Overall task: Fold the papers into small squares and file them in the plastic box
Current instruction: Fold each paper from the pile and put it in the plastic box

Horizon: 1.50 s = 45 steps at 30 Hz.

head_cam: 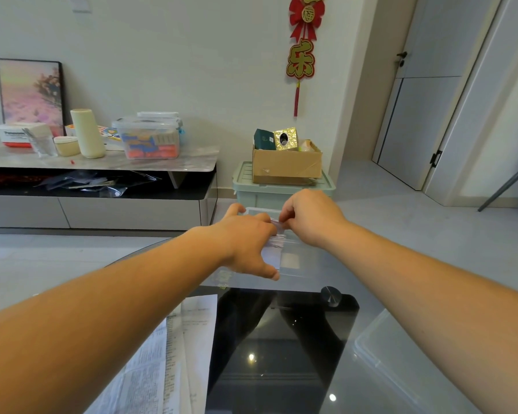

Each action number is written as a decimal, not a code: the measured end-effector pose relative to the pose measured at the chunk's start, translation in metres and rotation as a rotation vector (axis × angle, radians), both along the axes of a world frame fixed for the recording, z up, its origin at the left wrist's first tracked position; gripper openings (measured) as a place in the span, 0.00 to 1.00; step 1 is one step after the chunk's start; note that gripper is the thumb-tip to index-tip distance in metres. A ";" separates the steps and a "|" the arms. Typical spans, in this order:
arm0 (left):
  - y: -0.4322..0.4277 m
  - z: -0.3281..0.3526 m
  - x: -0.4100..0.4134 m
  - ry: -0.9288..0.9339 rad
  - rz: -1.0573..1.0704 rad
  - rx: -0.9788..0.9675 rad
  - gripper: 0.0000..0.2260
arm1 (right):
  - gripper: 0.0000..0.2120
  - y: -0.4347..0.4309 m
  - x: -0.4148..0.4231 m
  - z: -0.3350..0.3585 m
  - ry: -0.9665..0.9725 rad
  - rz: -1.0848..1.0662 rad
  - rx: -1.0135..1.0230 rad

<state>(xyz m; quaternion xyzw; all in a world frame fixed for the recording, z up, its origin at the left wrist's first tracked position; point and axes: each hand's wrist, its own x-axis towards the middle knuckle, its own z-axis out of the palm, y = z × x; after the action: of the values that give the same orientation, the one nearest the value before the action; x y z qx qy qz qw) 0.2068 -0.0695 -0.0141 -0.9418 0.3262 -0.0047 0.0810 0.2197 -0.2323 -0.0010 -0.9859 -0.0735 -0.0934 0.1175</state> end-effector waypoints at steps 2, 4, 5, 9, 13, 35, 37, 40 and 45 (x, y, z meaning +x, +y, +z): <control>0.000 -0.002 0.000 -0.013 -0.003 -0.008 0.39 | 0.10 0.002 0.001 0.000 0.003 0.010 -0.054; 0.000 -0.003 0.000 -0.028 -0.003 -0.014 0.39 | 0.11 0.003 0.001 0.001 0.007 0.024 -0.084; 0.000 -0.003 0.001 -0.033 -0.002 -0.016 0.38 | 0.11 0.003 0.001 0.001 0.010 0.035 -0.099; 0.001 -0.006 0.002 -0.083 -0.009 -0.021 0.36 | 0.12 0.004 0.000 0.002 0.024 0.067 -0.167; 0.003 -0.006 0.000 -0.161 -0.019 -0.033 0.36 | 0.12 0.005 -0.004 0.005 0.038 0.078 -0.180; 0.001 -0.005 0.004 -0.064 0.007 -0.005 0.36 | 0.12 0.002 -0.012 0.010 0.110 0.136 0.012; 0.001 -0.003 0.003 -0.050 0.010 0.018 0.37 | 0.13 0.001 -0.012 0.011 0.145 0.129 0.071; 0.003 0.001 0.002 -0.045 0.002 0.010 0.38 | 0.13 0.002 -0.013 0.017 0.165 0.088 0.242; 0.007 0.008 0.000 0.003 -0.009 0.012 0.39 | 0.11 0.016 -0.014 0.030 0.367 -0.202 0.643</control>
<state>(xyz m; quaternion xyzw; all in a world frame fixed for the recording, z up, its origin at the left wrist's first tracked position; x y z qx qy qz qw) 0.2063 -0.0623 -0.0064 -0.9399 0.3305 -0.0020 0.0860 0.2058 -0.2160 0.0293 -0.9013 0.0793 0.0554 0.4223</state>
